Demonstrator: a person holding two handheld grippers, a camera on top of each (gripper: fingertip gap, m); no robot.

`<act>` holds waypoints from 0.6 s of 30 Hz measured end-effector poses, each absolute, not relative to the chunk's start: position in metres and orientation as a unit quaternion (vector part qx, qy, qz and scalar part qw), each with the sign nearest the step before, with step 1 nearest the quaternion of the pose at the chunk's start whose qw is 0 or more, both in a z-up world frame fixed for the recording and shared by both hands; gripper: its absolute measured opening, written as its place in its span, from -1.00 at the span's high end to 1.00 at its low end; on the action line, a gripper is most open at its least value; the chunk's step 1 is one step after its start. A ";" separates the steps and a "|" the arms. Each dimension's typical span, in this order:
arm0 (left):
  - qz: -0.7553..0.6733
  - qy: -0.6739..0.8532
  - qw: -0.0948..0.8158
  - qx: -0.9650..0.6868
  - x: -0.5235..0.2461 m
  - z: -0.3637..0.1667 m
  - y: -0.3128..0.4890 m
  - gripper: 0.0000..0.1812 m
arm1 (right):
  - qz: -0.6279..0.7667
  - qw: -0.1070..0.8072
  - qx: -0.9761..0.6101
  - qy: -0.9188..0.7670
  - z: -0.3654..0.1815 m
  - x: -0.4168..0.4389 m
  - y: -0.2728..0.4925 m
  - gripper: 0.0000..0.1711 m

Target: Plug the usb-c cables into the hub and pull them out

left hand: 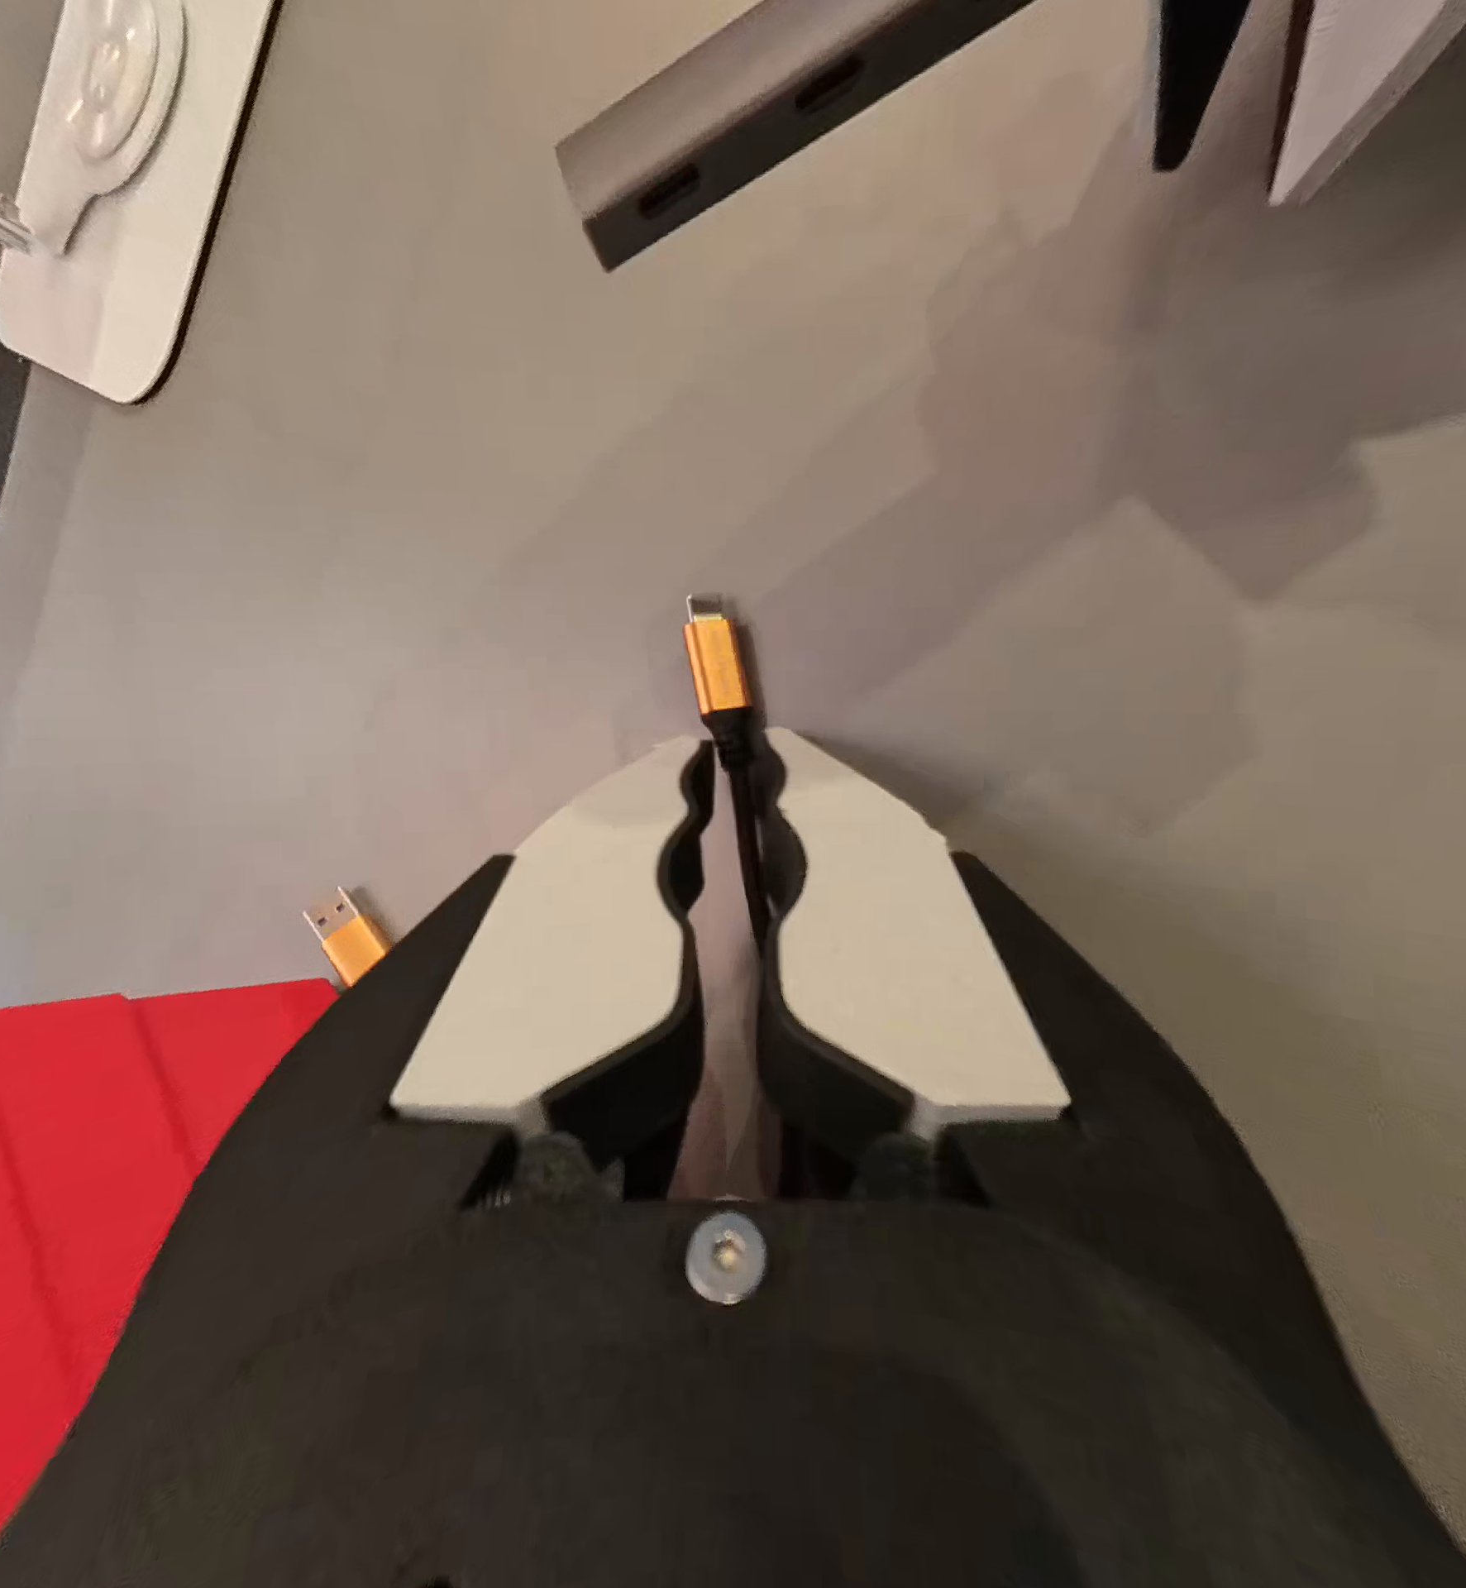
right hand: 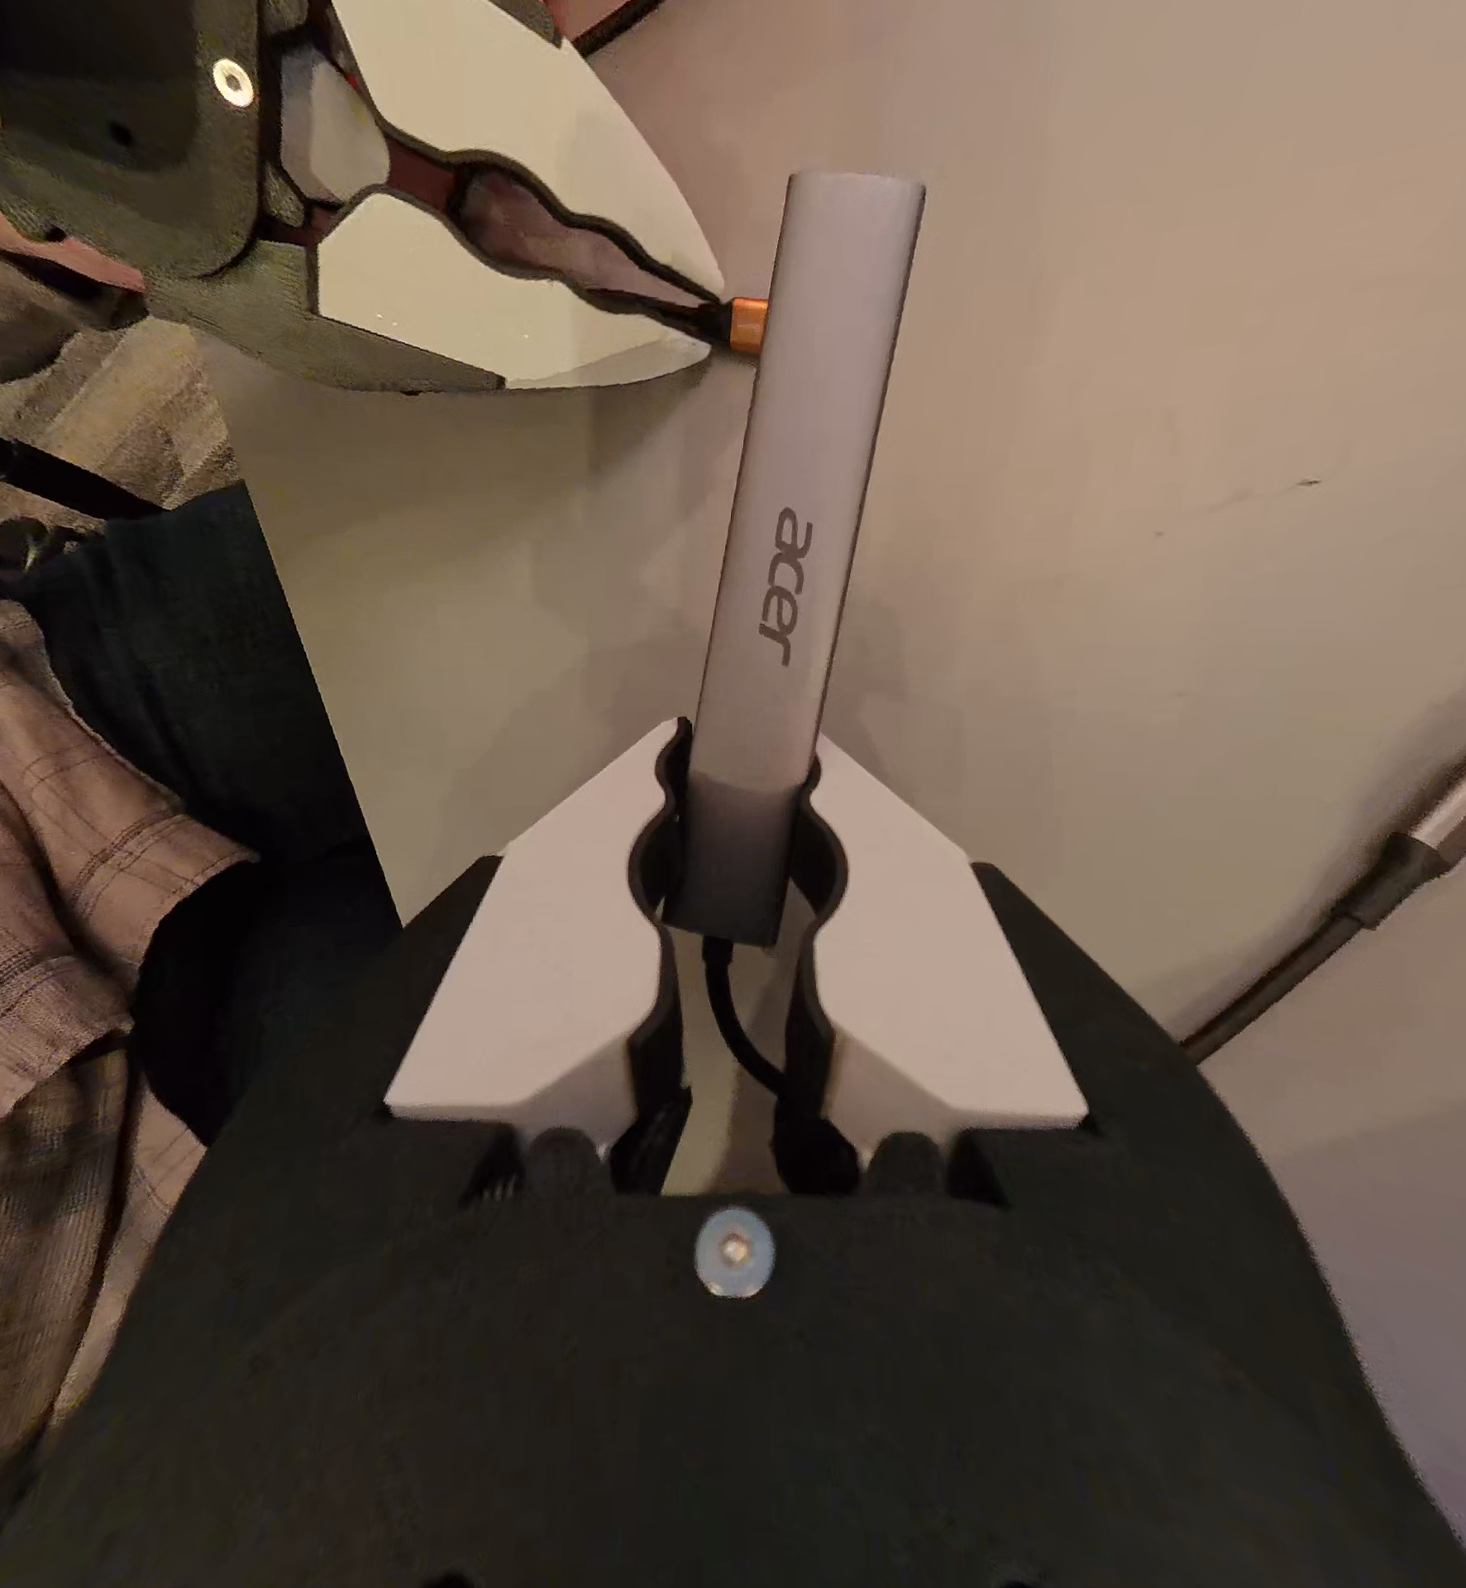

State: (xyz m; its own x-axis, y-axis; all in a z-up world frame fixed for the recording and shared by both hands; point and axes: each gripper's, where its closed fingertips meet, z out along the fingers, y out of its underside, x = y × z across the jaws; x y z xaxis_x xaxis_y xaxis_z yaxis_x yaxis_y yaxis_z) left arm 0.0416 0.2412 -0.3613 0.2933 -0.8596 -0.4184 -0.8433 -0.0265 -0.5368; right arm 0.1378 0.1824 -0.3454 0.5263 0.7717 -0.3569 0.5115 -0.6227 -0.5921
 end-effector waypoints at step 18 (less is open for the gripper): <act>-0.175 0.559 0.339 -0.736 0.055 -0.330 0.221 0.93 | 0.204 0.242 -0.846 -0.429 -0.360 0.143 0.197 0.79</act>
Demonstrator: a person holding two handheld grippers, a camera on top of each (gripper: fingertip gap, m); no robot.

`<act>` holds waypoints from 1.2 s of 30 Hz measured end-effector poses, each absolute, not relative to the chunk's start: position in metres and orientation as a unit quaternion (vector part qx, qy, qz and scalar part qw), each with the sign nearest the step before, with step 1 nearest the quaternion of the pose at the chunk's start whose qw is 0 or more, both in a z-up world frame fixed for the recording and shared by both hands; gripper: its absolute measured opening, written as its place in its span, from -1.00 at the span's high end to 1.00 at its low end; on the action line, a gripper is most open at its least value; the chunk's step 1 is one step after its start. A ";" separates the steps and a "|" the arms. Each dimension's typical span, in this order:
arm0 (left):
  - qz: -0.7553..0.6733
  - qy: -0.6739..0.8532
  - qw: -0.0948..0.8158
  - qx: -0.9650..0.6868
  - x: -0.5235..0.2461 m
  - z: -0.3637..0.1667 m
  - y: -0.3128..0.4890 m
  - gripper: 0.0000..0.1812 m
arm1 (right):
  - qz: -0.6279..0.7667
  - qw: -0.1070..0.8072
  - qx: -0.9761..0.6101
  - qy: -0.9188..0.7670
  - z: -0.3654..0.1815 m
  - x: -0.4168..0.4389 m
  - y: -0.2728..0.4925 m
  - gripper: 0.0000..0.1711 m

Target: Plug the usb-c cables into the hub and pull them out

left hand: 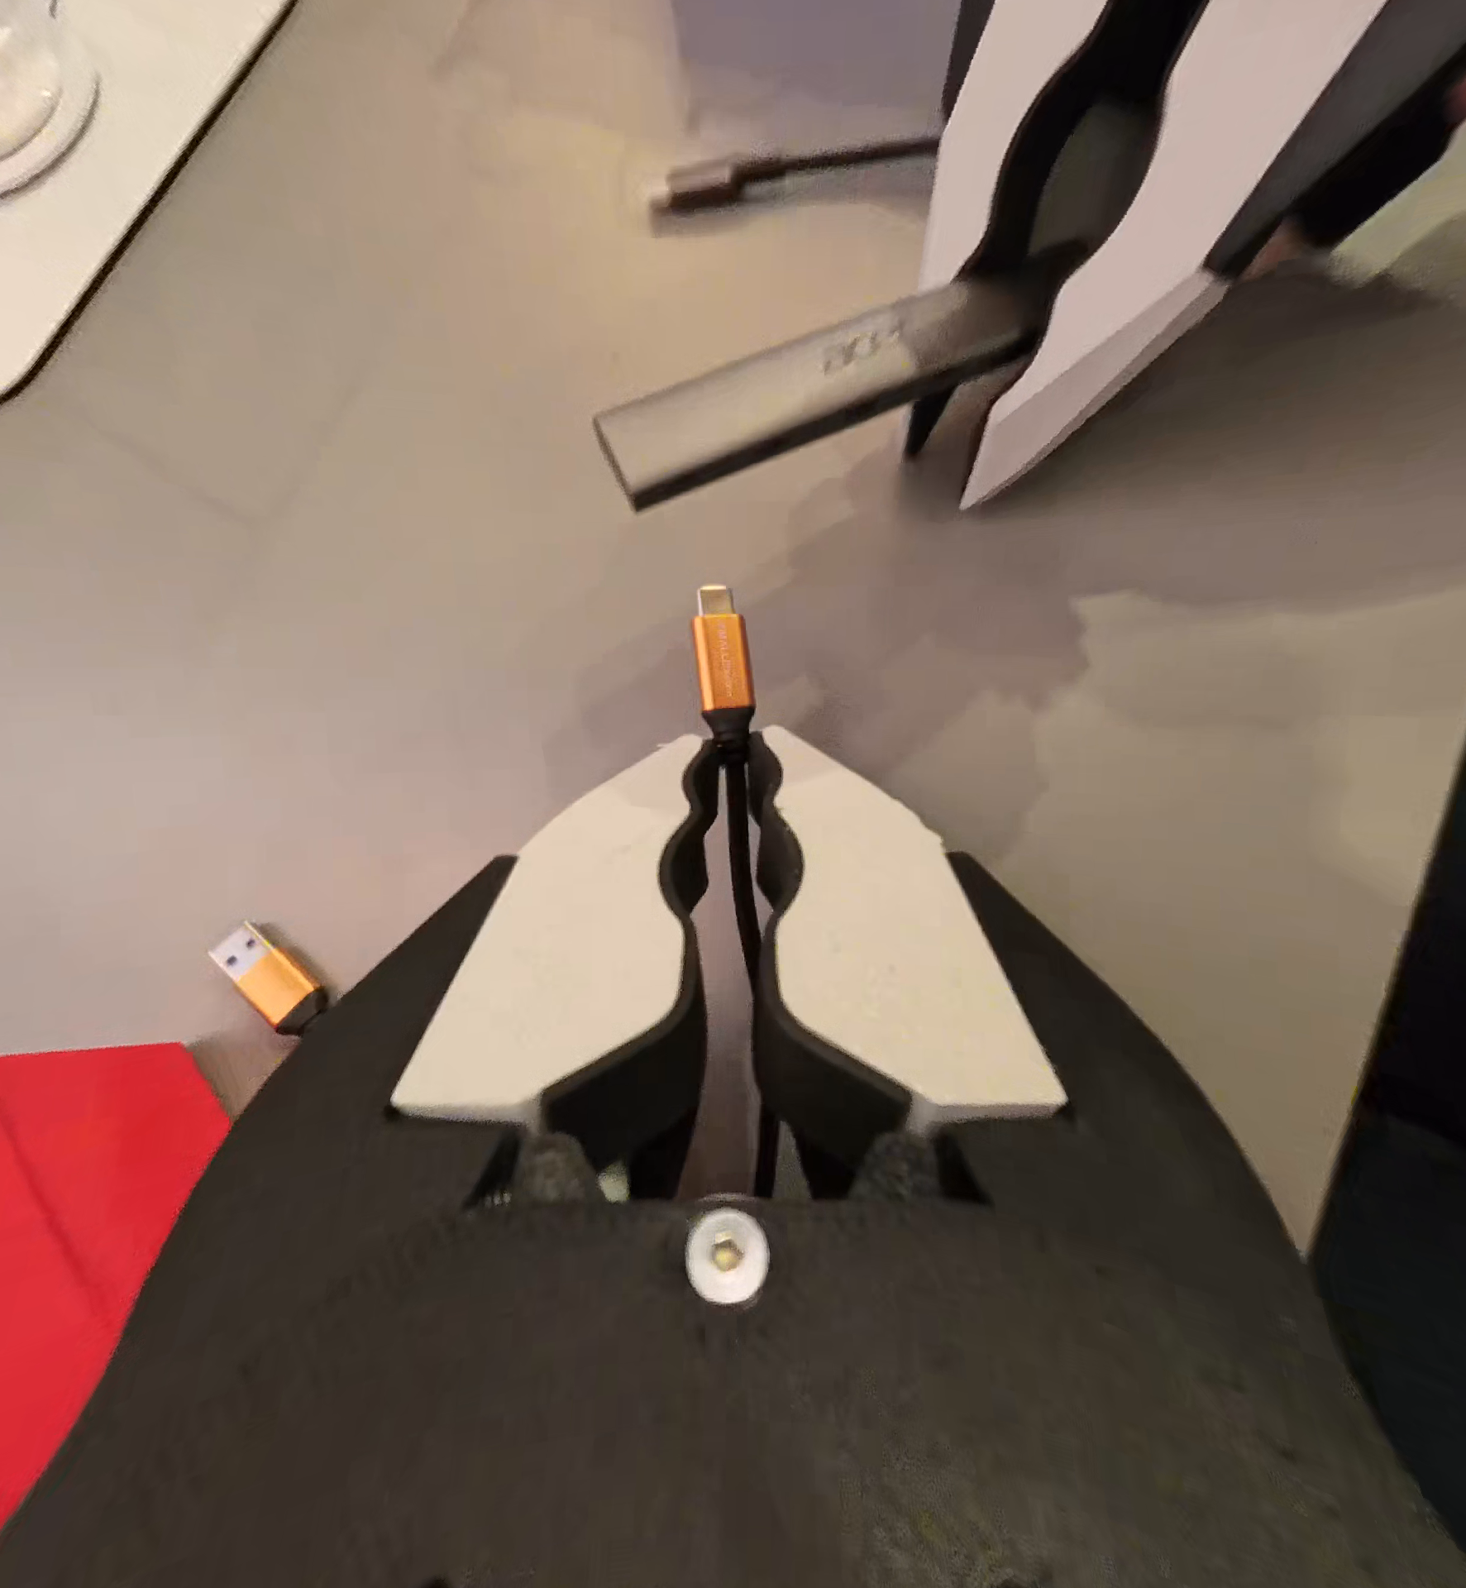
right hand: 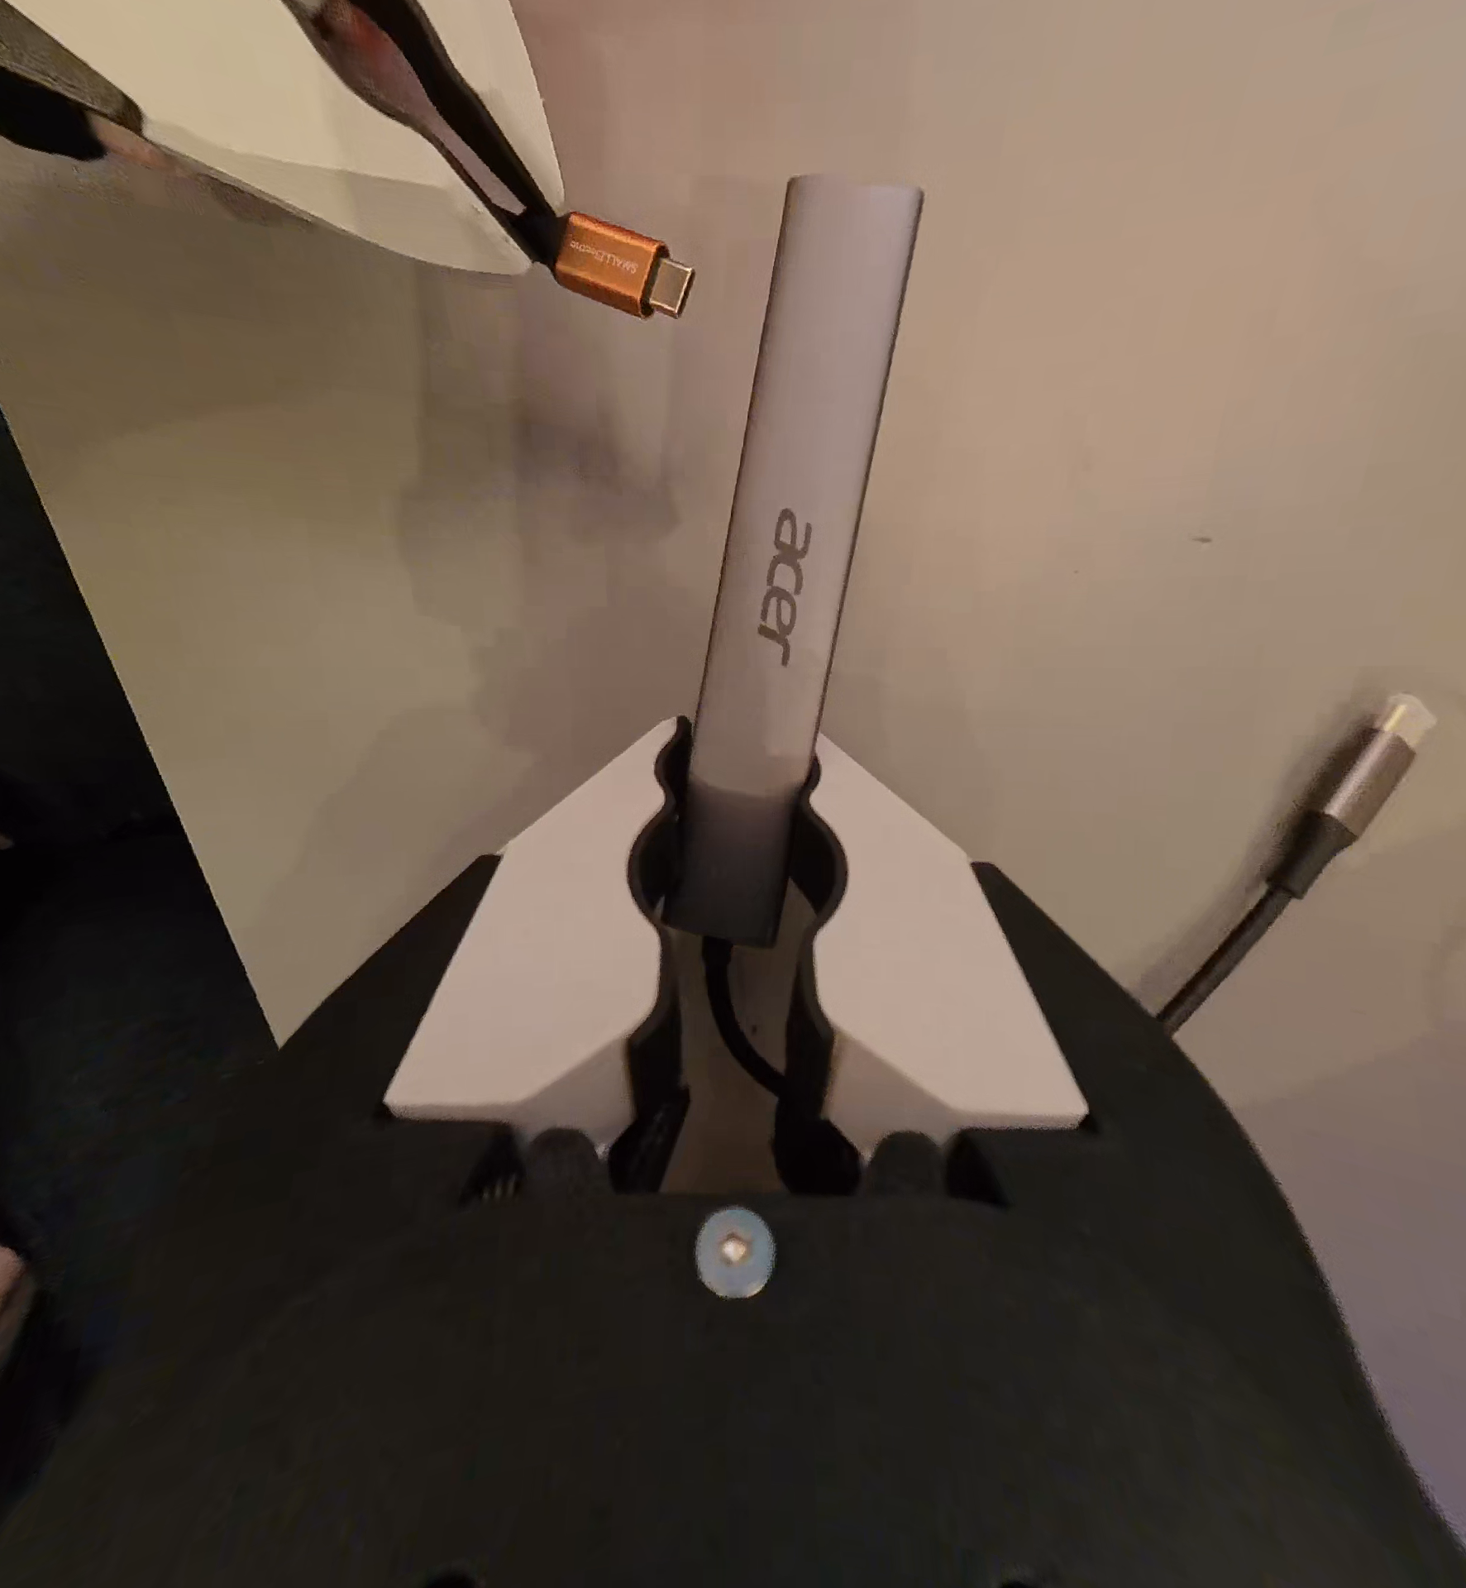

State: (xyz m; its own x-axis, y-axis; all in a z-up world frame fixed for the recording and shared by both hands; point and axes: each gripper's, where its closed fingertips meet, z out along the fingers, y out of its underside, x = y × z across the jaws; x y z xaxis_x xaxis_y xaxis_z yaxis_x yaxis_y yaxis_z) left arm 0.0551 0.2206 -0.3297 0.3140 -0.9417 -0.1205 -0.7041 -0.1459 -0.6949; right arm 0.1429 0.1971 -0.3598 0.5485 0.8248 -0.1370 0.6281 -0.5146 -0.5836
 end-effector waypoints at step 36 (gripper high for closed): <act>-0.370 0.480 0.316 -0.730 0.112 -0.309 0.192 0.94 | 0.361 0.317 -0.820 -0.311 -0.328 0.106 0.210 0.80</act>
